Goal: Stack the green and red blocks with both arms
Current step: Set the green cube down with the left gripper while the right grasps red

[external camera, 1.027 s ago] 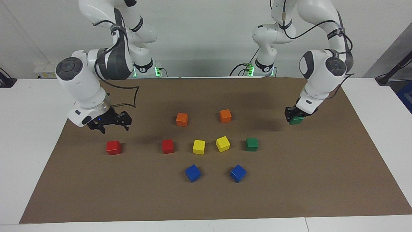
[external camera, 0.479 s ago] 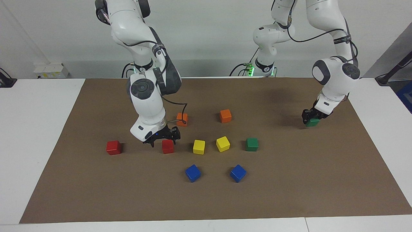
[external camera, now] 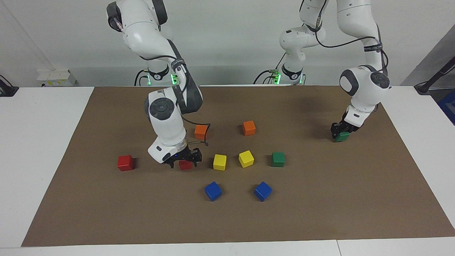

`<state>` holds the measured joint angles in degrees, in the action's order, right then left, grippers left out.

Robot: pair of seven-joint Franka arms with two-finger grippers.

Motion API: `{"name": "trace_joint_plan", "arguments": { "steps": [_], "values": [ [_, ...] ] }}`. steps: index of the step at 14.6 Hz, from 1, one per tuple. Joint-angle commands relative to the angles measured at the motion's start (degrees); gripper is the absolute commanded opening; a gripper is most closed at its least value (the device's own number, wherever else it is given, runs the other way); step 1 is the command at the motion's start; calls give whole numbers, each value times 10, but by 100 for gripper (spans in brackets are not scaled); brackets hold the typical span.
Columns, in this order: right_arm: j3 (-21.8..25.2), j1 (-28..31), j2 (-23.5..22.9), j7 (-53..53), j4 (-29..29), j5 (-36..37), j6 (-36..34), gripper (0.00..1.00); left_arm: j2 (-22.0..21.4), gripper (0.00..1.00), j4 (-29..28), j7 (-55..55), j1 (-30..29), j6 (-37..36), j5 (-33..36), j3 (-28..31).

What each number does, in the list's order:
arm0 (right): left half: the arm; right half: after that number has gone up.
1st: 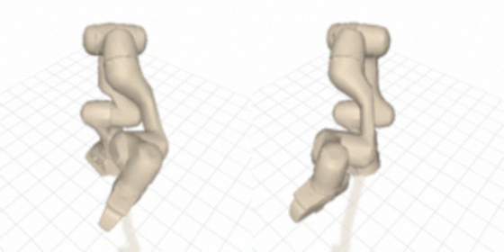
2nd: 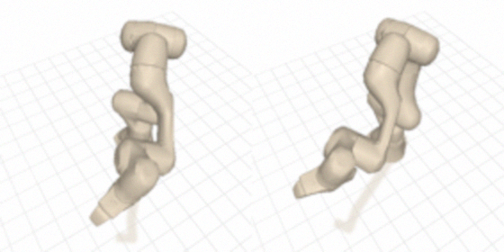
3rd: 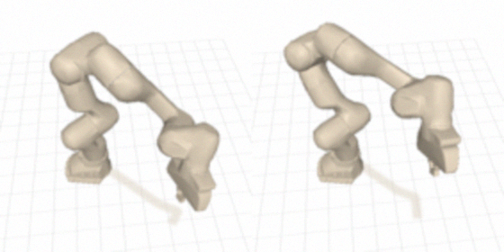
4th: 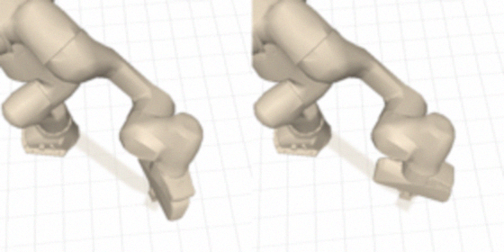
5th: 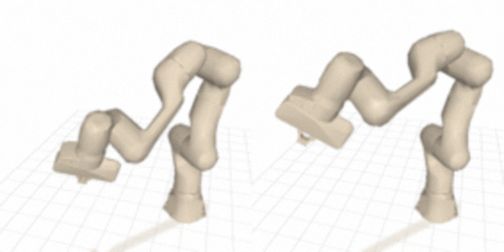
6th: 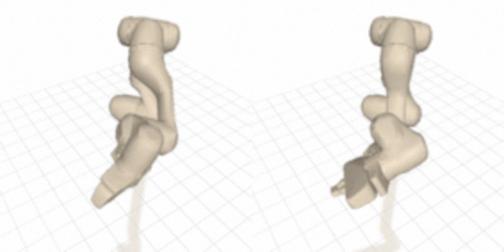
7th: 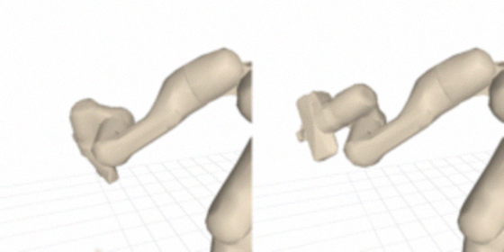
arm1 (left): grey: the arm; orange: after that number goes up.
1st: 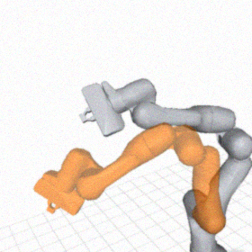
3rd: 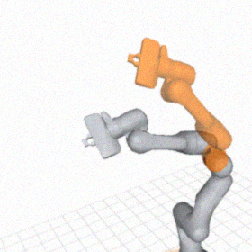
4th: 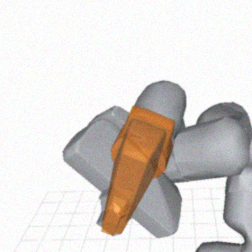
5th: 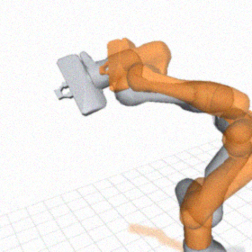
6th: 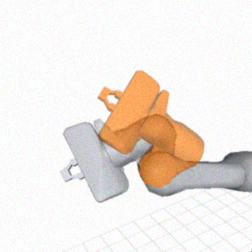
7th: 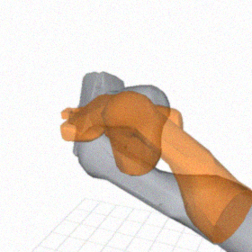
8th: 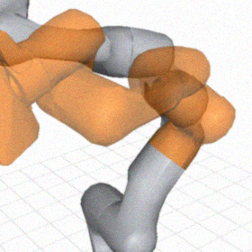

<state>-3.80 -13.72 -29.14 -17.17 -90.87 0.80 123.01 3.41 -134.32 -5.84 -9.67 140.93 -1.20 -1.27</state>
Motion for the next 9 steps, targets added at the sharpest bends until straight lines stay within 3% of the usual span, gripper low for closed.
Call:
{"name": "trace_joint_plan", "arguments": {
  "steps": [1, 4, 8, 9],
  "values": [
    [1, -5, 8, -10, -38, 2, 28, 100, 5, 0, -6, 7, -8, 19, -6, -6],
    [1, -5, 16, -8, -62, 2, 32, 100, 12, 0, -6, 9, -8, 20, -6, -6],
    [1, 3, 33, 27, -124, 2, 86, 100, 13, 0, -4, 2, -8, 19, -6, -6],
    [1, 4, 36, 28, -128, 2, 86, 97, 14, 26, -4, -7, -8, 20, -6, -6]
  ]
}}
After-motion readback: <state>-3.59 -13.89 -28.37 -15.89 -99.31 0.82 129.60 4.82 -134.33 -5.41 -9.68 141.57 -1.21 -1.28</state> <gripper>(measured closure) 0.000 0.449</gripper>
